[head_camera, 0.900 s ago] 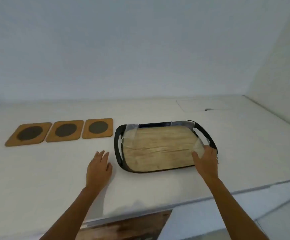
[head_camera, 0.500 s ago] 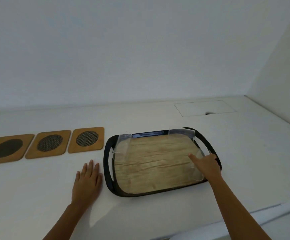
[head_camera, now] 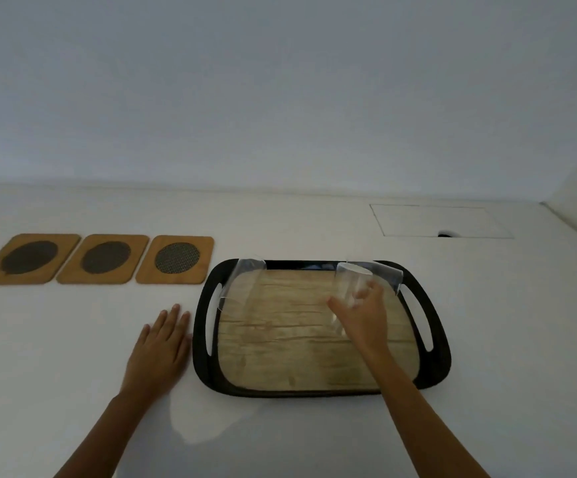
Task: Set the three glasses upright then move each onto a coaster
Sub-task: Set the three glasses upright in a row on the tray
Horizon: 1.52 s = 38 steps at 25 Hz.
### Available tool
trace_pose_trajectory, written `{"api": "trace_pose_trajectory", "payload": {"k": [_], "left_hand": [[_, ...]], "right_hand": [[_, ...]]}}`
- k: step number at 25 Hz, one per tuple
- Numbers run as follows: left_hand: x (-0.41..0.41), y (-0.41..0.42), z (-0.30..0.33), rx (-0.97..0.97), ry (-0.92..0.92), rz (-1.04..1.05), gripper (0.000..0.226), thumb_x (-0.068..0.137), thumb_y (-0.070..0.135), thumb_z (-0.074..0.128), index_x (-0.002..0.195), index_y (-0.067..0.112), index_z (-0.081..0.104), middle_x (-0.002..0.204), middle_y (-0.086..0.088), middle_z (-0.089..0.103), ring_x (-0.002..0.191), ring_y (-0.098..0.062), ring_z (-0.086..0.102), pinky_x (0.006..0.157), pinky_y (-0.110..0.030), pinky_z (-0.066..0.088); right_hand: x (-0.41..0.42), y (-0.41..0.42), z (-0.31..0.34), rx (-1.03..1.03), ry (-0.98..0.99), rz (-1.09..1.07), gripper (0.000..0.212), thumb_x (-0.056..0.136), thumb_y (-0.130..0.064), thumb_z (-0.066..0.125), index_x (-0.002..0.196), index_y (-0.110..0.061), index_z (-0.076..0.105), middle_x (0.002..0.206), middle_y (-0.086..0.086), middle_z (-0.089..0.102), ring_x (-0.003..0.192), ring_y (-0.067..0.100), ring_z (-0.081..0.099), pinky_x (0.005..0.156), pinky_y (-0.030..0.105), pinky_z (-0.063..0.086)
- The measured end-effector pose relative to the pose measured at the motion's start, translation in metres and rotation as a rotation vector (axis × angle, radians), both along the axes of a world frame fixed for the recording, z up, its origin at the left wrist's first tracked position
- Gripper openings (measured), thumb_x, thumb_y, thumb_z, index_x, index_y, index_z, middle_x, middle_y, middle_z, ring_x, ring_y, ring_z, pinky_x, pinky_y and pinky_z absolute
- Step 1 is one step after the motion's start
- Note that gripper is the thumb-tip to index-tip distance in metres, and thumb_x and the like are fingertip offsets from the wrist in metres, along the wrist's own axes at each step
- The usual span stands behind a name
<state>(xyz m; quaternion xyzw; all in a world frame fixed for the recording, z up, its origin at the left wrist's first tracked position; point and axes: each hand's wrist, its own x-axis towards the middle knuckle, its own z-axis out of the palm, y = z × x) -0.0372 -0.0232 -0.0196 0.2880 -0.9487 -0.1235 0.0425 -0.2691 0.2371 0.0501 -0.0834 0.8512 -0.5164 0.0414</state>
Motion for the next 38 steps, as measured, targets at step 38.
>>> {"api": "trace_pose_trajectory", "payload": {"k": [38], "left_hand": [[0.002,0.0,-0.001,0.01,0.052,0.007,0.073,0.086,0.056,0.002,0.147,0.019,0.019,0.158,-0.007,0.017,0.146,-0.025,0.011,0.117,-0.046,0.013]], "right_hand": [[-0.116,0.012,0.02,1.103,0.354,0.5,0.099,0.07,-0.044,0.077,0.143,-0.011,0.018,0.14,0.018,0.036,0.129,0.037,0.036,0.102,0.047,0.035]]}}
